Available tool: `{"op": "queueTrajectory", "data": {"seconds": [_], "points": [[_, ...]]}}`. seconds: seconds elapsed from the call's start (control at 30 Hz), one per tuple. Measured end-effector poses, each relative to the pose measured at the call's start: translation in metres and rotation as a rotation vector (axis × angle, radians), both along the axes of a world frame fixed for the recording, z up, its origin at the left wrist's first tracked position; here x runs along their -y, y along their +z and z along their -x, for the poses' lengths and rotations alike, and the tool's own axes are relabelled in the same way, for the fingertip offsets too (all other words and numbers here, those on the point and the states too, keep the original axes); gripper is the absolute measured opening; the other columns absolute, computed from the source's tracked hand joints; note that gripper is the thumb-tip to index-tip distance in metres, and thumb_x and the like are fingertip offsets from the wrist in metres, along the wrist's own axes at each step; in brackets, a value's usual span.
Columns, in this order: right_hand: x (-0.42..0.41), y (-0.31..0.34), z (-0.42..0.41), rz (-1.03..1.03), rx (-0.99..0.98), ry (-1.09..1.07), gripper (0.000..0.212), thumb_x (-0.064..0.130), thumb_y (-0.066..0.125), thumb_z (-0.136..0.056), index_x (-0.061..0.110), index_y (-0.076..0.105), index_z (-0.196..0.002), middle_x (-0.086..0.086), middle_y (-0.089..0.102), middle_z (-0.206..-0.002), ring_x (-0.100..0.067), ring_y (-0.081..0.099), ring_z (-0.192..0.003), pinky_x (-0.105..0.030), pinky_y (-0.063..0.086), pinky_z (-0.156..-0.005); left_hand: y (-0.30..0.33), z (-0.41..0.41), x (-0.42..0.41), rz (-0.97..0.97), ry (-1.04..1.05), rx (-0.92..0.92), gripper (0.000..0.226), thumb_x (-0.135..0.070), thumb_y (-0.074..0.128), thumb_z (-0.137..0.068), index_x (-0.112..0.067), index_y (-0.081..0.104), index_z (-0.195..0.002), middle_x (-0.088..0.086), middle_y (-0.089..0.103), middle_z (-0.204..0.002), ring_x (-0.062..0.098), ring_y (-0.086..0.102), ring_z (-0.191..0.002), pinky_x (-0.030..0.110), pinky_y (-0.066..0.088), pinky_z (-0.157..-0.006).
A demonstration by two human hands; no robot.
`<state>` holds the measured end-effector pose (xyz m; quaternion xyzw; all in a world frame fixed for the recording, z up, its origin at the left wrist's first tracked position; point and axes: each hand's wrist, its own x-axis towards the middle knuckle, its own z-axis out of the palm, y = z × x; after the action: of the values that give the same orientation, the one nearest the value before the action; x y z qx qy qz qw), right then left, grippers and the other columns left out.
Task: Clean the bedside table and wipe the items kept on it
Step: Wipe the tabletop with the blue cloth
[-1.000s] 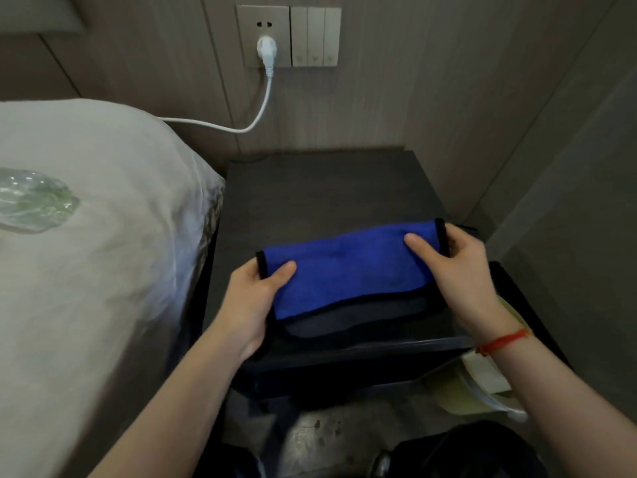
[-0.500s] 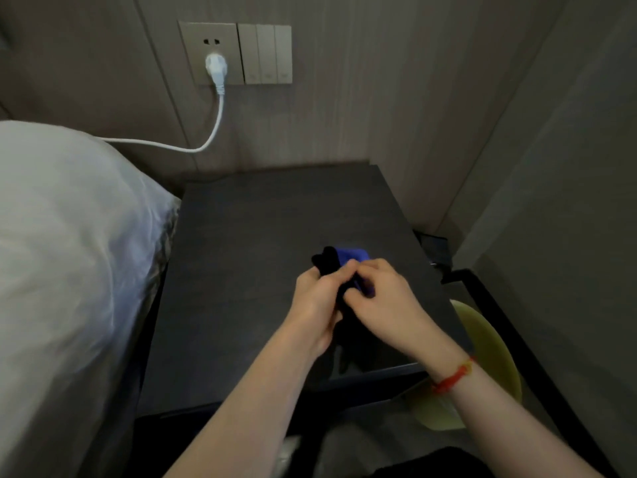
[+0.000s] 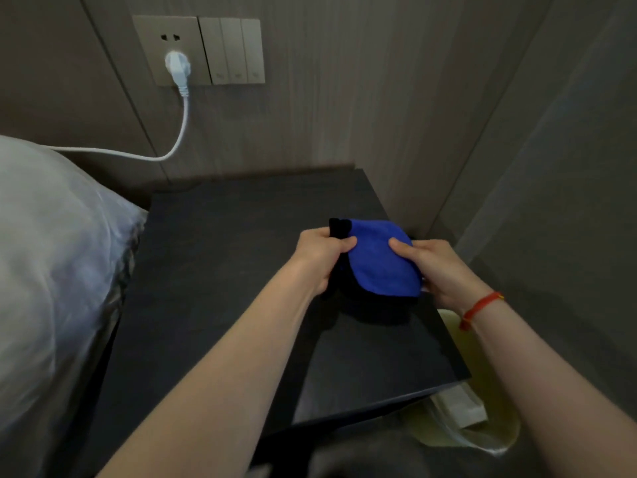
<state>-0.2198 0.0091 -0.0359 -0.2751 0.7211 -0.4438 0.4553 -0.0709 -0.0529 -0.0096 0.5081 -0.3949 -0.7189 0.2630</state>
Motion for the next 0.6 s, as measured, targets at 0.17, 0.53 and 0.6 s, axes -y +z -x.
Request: {"op": "queueTrajectory", "data": {"seconds": [0.17, 0.53, 0.6], "points": [[0.027, -0.004, 0.013, -0.042, -0.131, -0.002, 0.021, 0.034, 0.059, -0.087, 0.015, 0.063, -0.081, -0.003, 0.065, -0.086, -0.018, 0.062, -0.077, -0.029, 0.051, -0.062, -0.017, 0.020, 0.025, 0.034, 0.067, 0.111, 0.038, 0.000, 0.069, -0.079, 0.000, 0.061, -0.116, 0.019, 0.065, -0.116, 0.031, 0.064, -0.104, 0.044, 0.052, -0.093], [0.045, -0.040, 0.031, -0.016, -1.000, 0.224, 0.058, 0.024, 0.062, -0.086, 0.015, 0.039, -0.139, -0.014, 0.042, -0.136, -0.032, 0.044, -0.122, -0.041, 0.040, -0.098, -0.061, 0.030, 0.034, 0.892, -0.145, 0.819, 0.041, -0.015, 0.063, -0.086, -0.016, 0.053, -0.126, 0.006, 0.050, -0.131, 0.025, 0.048, -0.118, 0.039, 0.044, -0.092], [0.045, -0.046, 0.029, -0.054, -1.037, 0.374, 0.060, 0.025, 0.058, -0.089, 0.016, 0.033, -0.142, -0.012, 0.036, -0.145, -0.029, 0.038, -0.130, -0.039, 0.035, -0.105, -0.066, 0.030, 0.032, 0.999, -0.321, 0.898, 0.041, -0.024, 0.059, -0.088, -0.023, 0.052, -0.129, 0.001, 0.048, -0.135, 0.025, 0.044, -0.122, 0.039, 0.037, -0.098]]}}
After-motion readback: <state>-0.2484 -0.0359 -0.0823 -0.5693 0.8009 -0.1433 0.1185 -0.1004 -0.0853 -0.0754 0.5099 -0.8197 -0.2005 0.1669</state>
